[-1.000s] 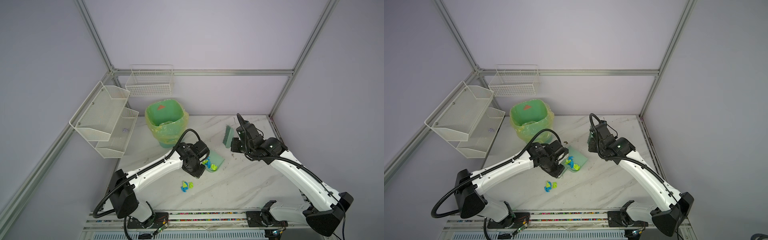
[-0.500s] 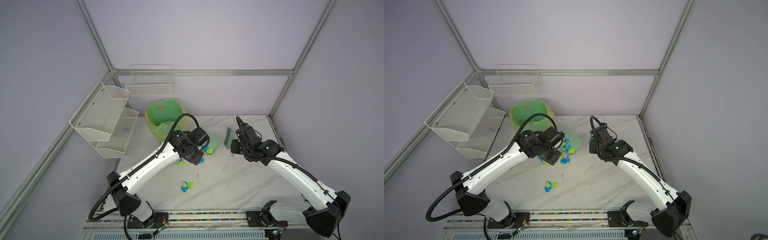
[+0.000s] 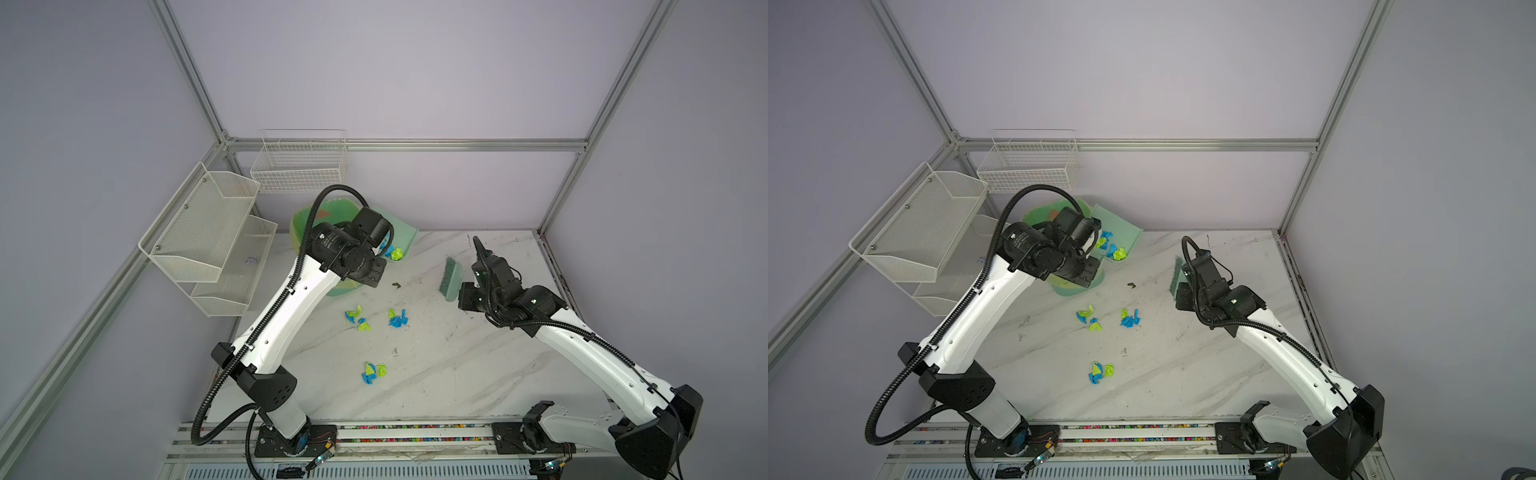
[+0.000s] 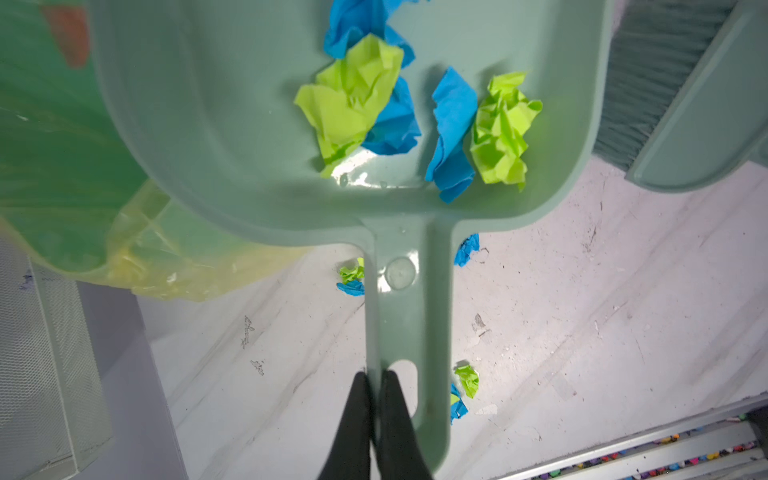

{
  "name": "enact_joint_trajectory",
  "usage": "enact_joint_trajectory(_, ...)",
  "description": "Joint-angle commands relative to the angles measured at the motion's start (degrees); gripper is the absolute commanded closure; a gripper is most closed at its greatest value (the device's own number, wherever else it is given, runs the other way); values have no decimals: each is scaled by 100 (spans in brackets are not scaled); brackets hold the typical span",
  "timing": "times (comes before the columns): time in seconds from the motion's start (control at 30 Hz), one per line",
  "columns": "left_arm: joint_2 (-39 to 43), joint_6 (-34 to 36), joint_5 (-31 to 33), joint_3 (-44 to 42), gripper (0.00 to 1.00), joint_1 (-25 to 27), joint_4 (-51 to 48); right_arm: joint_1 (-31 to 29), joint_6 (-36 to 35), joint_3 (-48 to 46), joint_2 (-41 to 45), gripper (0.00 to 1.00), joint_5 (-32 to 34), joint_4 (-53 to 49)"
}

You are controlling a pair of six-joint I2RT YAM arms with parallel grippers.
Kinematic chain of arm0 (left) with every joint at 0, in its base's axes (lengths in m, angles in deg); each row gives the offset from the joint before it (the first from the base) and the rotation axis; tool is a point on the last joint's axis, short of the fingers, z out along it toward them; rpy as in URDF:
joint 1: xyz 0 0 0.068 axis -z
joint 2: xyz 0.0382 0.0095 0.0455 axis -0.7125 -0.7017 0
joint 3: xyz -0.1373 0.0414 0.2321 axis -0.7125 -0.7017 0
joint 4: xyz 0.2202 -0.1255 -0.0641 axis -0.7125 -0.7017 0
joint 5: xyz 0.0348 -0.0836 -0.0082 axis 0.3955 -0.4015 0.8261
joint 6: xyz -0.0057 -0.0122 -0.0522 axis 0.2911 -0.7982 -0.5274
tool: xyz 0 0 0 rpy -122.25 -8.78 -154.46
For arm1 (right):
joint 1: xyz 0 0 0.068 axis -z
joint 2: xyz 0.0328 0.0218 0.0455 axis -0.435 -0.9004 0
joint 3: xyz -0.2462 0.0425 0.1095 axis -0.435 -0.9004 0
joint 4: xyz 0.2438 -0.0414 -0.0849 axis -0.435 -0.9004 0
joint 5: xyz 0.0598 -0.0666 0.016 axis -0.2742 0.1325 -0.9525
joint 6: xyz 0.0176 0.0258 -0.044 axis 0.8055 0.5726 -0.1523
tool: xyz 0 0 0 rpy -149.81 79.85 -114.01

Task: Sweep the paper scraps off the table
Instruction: 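Raise the dustpan toward the bin with the left while the right lifts the brush away, then tilt the dustpan over the green bin with the left gripper to empty it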

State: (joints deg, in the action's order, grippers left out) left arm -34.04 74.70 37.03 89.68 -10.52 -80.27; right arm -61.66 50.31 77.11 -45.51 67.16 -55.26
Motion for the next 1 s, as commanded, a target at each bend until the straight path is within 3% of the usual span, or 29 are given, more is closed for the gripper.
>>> enact_joint_trajectory(0.0, 37, 256, 210, 576, 100, -376, 47, 35, -49, -53, 73, 100, -128, 256)
enact_joint_trajectory(0.4, 37, 855, 1474, 755, 100, -1492, 190, 36, -248, -109, -82, 100, -294, 363)
enact_joint_trajectory(0.67, -681, 1303, 3681, 665, 100, -1523, 336, 37, -253, -173, 55, 100, -265, 405)
enact_joint_trajectory(0.83, -774, 1867, 5137, 57, 100, -1484, 1003, 37, -270, -244, 131, 100, -258, 450)
enact_joint_trajectory(0.97, -883, 2096, 5500, -100, 100, -1435, 1287, 35, -280, -242, 155, 100, -281, 495)
